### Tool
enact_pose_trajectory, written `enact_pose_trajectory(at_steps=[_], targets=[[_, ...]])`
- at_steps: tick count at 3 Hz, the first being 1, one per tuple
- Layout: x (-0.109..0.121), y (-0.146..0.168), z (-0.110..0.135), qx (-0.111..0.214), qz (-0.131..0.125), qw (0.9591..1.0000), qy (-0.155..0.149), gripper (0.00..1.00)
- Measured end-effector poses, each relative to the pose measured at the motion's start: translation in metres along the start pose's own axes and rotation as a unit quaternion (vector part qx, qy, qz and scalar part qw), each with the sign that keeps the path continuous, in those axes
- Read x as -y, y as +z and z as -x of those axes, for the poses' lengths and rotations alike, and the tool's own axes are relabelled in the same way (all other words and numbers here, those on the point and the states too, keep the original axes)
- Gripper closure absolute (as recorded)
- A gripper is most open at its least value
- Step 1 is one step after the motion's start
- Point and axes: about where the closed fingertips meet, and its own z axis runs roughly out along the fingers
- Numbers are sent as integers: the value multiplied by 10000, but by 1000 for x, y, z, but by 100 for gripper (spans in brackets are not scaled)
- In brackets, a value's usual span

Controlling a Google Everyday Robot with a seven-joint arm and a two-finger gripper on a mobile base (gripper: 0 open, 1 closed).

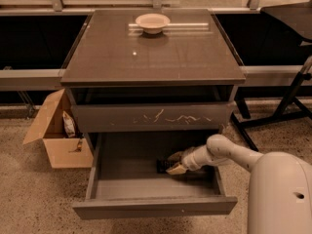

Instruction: Pick rxbar chocolate from middle drawer and place on counter

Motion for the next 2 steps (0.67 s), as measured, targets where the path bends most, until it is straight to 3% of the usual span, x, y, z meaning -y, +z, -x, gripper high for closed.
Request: enact_pose_trajectory(at_steps=[1,2], targets=[[-4,4,6,55,62,9998,-162,95],[-10,-14,26,321,16,9985,-449,100]])
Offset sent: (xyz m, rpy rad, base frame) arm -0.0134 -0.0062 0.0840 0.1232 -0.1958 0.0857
